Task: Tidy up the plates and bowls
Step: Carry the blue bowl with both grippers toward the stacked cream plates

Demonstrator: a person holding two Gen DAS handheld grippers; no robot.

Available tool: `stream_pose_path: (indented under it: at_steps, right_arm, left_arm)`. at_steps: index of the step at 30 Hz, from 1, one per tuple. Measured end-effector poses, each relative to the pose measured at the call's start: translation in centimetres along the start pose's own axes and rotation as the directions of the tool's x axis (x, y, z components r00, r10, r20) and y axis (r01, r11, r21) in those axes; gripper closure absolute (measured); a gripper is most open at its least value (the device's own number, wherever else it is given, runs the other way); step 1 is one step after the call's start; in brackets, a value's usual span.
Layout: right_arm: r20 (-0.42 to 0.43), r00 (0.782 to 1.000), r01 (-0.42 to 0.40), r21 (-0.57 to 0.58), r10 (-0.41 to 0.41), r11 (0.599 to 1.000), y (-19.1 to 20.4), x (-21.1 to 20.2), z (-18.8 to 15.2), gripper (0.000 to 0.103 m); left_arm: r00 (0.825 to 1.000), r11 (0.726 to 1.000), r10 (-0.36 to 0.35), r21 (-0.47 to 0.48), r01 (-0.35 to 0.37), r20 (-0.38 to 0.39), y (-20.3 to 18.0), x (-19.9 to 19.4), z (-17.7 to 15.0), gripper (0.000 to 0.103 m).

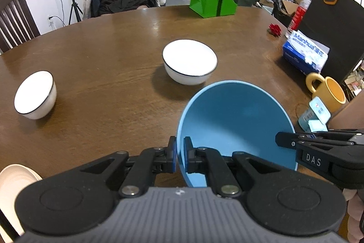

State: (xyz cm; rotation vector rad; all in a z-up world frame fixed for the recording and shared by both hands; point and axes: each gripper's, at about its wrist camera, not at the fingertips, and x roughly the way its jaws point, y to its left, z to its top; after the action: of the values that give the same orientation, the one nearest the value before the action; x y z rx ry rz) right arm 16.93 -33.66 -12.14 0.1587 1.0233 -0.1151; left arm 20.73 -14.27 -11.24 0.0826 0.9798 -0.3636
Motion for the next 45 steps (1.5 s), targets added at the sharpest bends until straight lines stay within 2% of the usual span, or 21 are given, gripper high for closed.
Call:
stream_pose_path:
  at_steps: [14, 28, 45]
  right_arm:
    - [-0.036, 0.999, 0.016, 0.030, -0.015, 0.999, -2.8, 0.5, -2.9, 0.098]
    - [-0.071, 0.997, 0.033, 0.041, -0.030, 0.999, -3.6, 2.3, -4.5, 0.098]
    - [-0.081, 0.996, 0.048, 0.028, -0.045, 0.998, -3.7, 3.8, -5.3, 0.098]
  left_arm:
    - [0.998, 1.000, -0.005, 0.030, 0.007, -0.056, -2.4, 1.6, -2.3, 0.096]
    - [0.992, 0.999, -0.009, 0.051, 0.016, -0.127, -2.9, 4.1, -3.5, 0.096]
    - [0.987, 0.999, -0.008, 0.050, 0.016, -0.163, -2.9, 5.7, -4.2, 0.096]
